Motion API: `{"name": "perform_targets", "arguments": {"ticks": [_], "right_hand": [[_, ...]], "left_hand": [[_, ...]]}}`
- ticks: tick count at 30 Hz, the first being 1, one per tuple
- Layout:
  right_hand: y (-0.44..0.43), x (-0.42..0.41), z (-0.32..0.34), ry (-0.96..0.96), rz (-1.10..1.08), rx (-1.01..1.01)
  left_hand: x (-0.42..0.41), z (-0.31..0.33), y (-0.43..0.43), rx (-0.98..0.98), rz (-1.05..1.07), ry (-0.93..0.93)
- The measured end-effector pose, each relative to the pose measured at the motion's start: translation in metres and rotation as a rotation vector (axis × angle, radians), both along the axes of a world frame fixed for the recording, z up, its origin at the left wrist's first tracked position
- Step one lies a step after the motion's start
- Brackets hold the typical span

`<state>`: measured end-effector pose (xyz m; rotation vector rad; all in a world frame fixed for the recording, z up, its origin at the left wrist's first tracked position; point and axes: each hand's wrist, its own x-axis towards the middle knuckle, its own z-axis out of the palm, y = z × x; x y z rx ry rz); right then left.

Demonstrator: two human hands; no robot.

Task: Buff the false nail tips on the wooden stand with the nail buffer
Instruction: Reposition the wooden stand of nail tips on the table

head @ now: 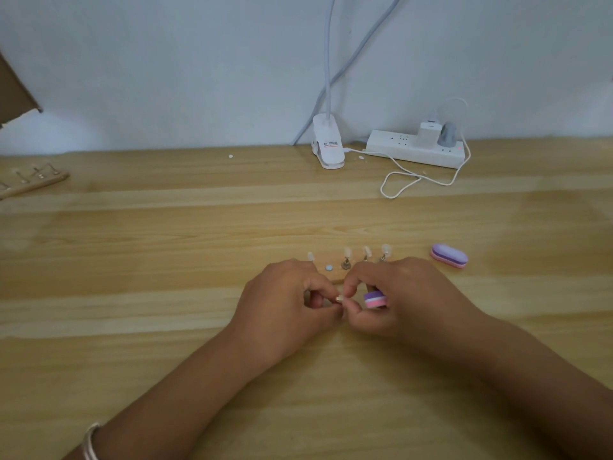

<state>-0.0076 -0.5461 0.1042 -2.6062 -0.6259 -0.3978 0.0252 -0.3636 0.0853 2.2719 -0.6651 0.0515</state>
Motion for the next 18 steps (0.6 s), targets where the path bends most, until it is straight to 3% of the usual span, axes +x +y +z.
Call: {"name": "perform_targets", "arguments": {"ticks": [18], "right_hand": [[0.0015,-0.0001,-0.0089,-0.176,-0.008,-0.029]], "left_hand": [[0.0012,0.0016,-0.0004,-0.013,-0.008,0.013]]}}
